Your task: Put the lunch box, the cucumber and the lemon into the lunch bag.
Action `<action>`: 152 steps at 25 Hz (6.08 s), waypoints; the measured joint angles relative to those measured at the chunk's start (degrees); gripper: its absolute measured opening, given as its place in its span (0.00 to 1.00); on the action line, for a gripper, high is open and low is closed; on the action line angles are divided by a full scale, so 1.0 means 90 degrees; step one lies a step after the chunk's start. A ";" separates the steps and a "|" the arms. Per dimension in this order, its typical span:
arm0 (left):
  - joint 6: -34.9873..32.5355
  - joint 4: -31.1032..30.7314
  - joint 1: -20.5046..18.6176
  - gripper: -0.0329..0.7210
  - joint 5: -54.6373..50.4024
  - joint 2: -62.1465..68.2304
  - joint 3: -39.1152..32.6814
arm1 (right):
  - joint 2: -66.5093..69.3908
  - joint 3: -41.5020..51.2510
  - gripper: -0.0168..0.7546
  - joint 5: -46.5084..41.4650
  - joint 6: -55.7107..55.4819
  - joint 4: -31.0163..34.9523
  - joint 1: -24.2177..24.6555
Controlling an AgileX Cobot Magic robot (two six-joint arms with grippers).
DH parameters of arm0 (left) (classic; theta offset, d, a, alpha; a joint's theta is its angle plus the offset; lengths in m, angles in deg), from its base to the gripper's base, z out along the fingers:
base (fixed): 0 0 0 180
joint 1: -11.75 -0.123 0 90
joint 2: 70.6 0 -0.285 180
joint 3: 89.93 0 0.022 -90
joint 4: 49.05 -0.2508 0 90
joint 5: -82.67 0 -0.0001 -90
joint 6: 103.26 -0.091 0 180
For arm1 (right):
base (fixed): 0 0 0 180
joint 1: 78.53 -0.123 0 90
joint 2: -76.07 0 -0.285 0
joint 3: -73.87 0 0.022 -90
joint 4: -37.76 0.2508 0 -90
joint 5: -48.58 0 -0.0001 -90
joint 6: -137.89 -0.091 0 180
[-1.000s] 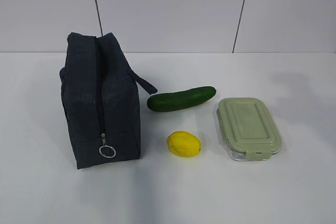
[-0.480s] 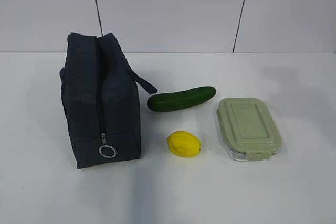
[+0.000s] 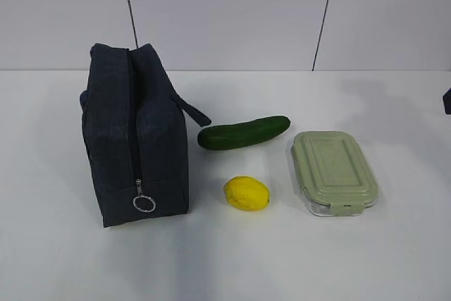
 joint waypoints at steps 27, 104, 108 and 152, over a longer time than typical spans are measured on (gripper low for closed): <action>0.0000 0.0000 0.0000 0.66 0.0000 0.0000 0.0000 | 0.1588 -0.1093 0.59 -0.0691 0.2084 0.2080 0.0012; 0.0000 0.0000 0.0000 0.66 0.0000 0.0000 0.0000 | 0.4705 -0.0909 0.67 -0.0376 0.6930 0.6286 0.1948; 0.0000 0.0000 0.0000 0.66 0.0000 0.0000 0.0000 | 0.4881 -0.0909 0.73 -0.0388 0.7009 0.6404 0.1948; 0.0000 0.0000 0.0000 0.66 0.0000 0.0000 0.0000 | 0.5980 -0.0905 0.55 -0.1200 0.8184 0.7705 0.2124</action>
